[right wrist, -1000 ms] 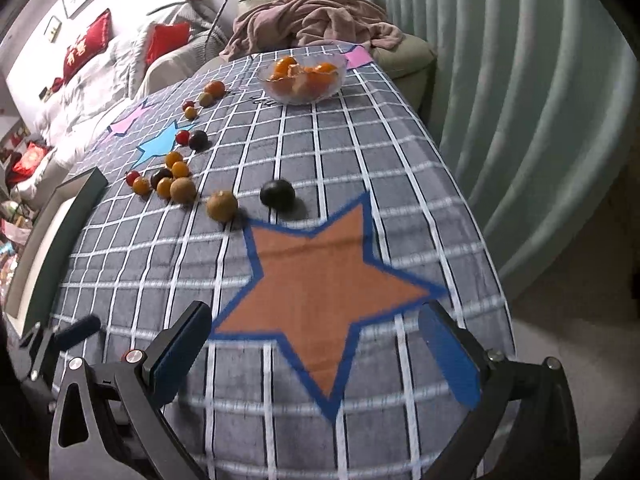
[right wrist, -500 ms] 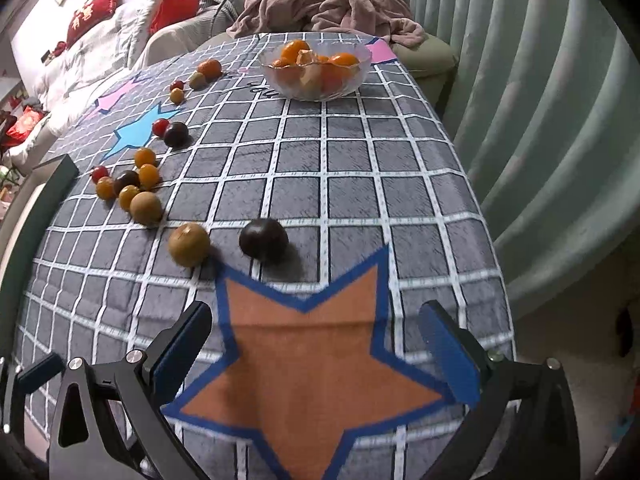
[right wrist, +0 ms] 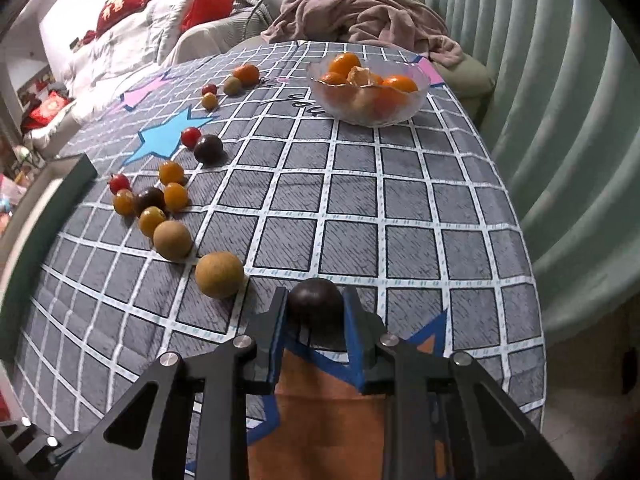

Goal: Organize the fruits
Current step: 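Grasp the red tomato with the left tool while the right tool grasps a dark purple tomato, then carry both tomatoes over the white tray and open both tools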

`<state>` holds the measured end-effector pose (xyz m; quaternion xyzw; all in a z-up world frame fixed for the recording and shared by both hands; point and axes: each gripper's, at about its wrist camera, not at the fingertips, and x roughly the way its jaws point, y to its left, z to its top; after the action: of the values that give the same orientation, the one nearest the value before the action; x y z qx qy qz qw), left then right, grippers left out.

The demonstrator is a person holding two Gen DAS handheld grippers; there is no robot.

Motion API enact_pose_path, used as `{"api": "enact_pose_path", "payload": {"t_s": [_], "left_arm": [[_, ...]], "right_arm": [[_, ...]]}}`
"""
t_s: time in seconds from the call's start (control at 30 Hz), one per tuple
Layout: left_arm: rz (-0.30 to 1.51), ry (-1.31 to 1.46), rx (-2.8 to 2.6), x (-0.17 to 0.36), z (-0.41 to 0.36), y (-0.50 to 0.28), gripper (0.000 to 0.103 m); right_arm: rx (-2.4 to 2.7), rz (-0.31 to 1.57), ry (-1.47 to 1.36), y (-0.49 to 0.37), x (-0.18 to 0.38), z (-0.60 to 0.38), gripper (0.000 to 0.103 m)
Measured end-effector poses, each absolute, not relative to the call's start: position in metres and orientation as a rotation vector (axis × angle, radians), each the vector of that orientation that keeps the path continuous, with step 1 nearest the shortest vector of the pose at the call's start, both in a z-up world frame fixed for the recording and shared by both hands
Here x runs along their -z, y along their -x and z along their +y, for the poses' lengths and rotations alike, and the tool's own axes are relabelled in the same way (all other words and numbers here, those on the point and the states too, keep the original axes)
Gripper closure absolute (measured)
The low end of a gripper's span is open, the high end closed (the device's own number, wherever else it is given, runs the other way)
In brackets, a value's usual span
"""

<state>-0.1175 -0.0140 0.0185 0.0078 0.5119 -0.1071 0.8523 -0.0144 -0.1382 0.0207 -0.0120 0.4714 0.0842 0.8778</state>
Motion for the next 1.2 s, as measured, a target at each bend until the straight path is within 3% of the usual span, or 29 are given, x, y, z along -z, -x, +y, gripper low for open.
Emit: {"api": "enact_pose_path", "payload": {"t_s": [0.5,1.2], "left_arm": [[1.082,0.078,0.285,-0.027,0.024,0.118,0.083],[0.949,0.122,0.182,-0.069,0.116,0.115,0.083]], "right_arm": [[-0.268,0.985,-0.128,0.070,-0.038,-0.146,0.074],[-0.375,0.945,-0.053,0.072,-0.088,-0.067,0.074]]}}
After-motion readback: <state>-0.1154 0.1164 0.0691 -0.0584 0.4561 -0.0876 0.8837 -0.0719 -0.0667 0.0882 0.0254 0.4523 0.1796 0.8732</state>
